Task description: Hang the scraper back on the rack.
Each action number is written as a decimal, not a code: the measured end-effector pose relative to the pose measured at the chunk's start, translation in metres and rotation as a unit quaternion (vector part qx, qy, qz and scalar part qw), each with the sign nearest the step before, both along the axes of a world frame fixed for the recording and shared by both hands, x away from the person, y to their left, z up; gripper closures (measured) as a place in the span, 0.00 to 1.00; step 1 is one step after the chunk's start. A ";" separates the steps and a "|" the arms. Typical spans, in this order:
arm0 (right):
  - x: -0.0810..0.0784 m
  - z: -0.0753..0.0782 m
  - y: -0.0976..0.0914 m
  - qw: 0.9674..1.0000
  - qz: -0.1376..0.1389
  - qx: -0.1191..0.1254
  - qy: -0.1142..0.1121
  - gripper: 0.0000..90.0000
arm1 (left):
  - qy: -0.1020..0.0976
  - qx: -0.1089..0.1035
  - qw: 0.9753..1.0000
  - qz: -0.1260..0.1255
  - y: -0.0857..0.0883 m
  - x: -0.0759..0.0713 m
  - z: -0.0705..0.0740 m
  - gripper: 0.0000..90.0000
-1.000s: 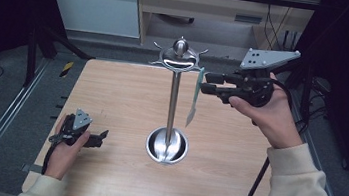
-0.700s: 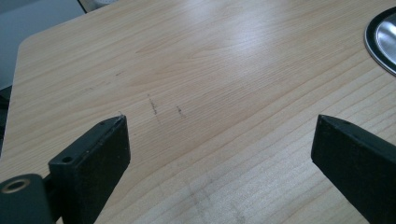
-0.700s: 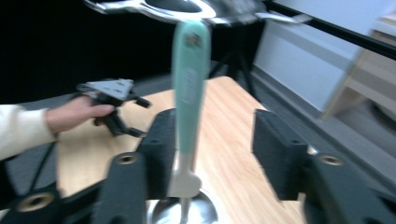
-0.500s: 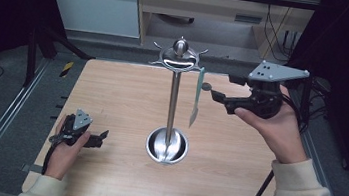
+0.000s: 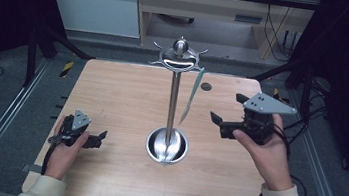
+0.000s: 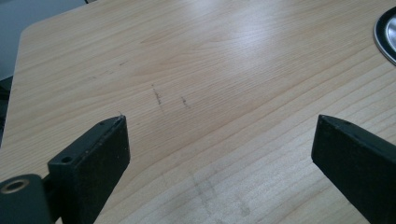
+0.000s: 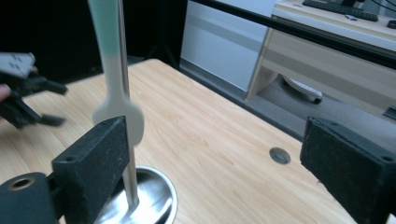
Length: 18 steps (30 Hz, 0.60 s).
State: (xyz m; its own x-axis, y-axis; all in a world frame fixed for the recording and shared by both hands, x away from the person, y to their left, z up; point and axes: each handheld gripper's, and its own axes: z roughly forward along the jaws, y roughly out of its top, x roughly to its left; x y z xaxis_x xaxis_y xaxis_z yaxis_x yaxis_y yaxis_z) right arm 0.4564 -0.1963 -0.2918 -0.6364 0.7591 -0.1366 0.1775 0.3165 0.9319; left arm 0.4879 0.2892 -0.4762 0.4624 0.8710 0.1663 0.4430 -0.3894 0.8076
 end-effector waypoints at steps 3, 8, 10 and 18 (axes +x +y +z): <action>-0.003 -0.021 0.002 1.000 -0.001 0.000 0.001 0.09 | -0.001 -0.005 1.000 0.006 0.002 0.000 -0.001 0.05; -0.004 -0.050 0.006 1.000 0.004 -0.008 0.012 0.07 | 0.002 -0.006 1.000 0.012 0.005 -0.001 -0.002 0.05; -0.003 -0.064 0.006 1.000 -0.001 -0.016 0.007 0.07 | 0.003 -0.007 1.000 0.012 0.005 -0.001 -0.002 0.04; 0.006 -0.092 -0.004 0.999 -0.027 -0.015 0.033 0.07 | 0.004 -0.005 1.000 0.012 0.004 -0.001 -0.003 0.04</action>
State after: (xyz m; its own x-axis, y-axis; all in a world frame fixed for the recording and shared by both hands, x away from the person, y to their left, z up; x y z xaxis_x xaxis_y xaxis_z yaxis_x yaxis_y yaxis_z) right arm 0.4622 -0.2007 -0.3840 -0.6031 0.7887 -0.1191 0.2558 0.3327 0.9077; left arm 0.4873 0.2933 -0.4793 0.4419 0.8836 0.1547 0.4586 -0.3707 0.8076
